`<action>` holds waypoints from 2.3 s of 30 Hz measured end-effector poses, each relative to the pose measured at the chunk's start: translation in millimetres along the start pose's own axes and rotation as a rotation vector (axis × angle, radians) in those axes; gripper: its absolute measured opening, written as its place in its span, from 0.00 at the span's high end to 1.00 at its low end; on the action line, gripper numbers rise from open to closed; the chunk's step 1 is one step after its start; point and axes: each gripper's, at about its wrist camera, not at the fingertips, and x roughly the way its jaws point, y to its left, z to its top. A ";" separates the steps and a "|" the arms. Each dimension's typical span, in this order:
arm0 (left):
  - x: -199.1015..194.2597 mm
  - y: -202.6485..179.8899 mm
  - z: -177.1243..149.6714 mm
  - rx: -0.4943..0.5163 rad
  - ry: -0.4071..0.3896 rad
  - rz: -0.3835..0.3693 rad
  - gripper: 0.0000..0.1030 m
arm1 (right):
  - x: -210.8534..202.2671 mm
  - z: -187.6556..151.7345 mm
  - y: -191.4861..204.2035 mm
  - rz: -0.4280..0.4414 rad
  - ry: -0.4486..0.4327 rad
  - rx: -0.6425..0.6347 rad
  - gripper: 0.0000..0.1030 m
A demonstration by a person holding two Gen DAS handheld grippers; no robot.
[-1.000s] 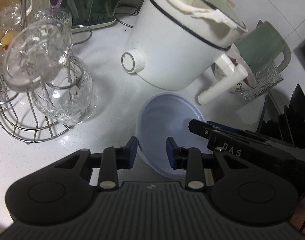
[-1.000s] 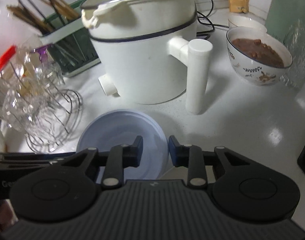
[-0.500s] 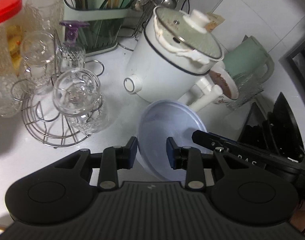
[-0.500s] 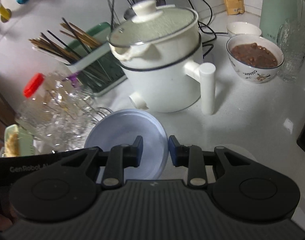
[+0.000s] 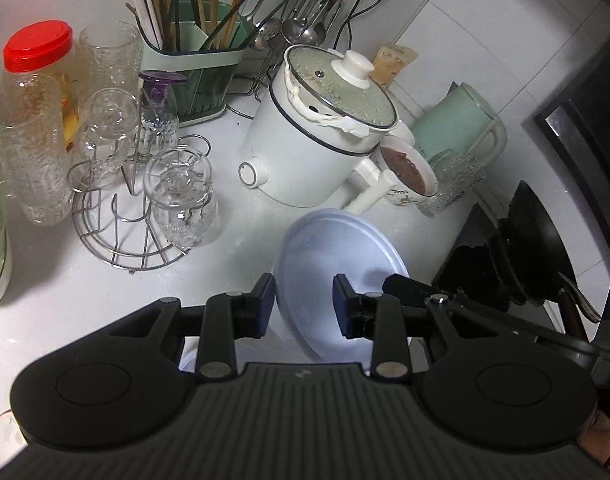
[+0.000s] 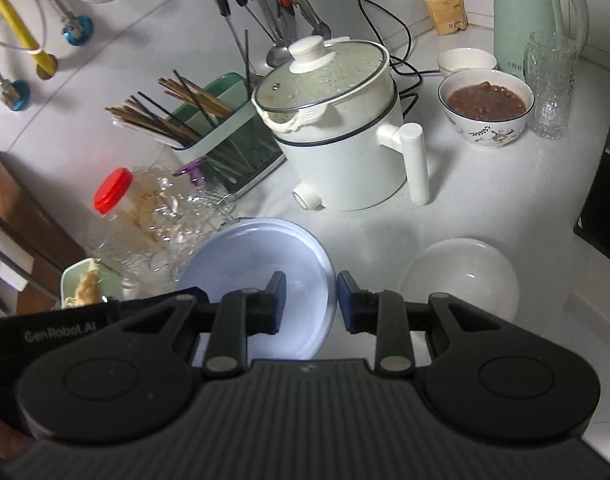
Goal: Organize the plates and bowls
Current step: 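Lower the second blue bowl into the first blue bowl and open both grippers, then move both grippers to the white ceramic bowl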
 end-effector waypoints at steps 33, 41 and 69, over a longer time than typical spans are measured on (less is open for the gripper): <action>4.3 61.4 -88.5 -0.096 0.082 0.134 0.64 | 30.2 -76.4 25.9 0.025 0.197 -0.090 0.69; 2.2 69.7 -93.3 -0.093 0.073 0.172 0.49 | 34.2 -78.3 27.4 0.000 0.202 -0.109 0.64; -97.1 14.6 -65.5 0.043 -0.102 0.106 0.49 | -65.1 -58.0 55.4 -0.005 -0.105 -0.179 0.61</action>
